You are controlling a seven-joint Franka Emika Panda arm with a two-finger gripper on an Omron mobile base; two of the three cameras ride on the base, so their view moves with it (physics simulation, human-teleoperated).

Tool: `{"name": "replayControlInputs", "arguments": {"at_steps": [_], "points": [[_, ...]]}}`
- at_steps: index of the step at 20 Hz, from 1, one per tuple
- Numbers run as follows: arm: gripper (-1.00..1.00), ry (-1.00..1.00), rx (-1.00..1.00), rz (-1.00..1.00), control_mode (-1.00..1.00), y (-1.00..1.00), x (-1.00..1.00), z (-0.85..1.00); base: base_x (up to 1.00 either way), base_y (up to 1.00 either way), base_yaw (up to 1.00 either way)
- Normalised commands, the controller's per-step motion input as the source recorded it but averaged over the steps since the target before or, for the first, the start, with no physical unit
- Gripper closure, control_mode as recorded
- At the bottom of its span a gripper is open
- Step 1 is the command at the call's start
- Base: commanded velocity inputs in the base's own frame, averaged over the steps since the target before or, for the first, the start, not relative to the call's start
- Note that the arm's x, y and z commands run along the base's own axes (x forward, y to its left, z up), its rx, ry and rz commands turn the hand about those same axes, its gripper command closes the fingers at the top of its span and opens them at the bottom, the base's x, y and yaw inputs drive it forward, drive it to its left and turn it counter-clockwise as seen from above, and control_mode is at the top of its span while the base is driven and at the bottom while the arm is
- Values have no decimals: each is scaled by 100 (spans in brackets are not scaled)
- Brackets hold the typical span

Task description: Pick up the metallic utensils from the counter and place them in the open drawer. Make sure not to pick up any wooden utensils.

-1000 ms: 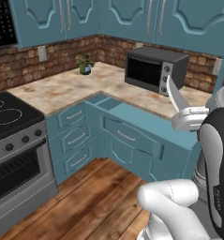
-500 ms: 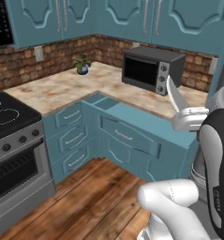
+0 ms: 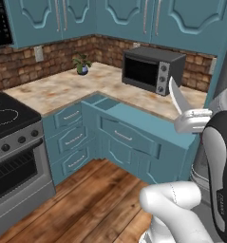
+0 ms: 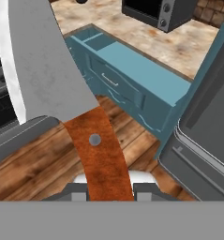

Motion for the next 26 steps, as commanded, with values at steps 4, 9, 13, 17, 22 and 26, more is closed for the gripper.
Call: {"name": "replayControlInputs", "arguments": {"at_steps": [4, 9, 13, 17, 22, 26], "points": [[100, 2, 0, 0, -100, -3, 28, -17, 0, 0, 0], [100, 4, 0, 0, -100, -18, 96, -38, 0, 0, 0], [100, 5, -1, 2, -100, -30, 100, -53, 0, 0, 0], [100, 0, -13, 13, -100, -14, 83, -45, 0, 0, 0], [100, 7, -19, 18, -100, -29, 89, -30, 0, 0, 0], [100, 3, -8, 15, -100, -42, 78, -36, 0, 0, 0]]}}
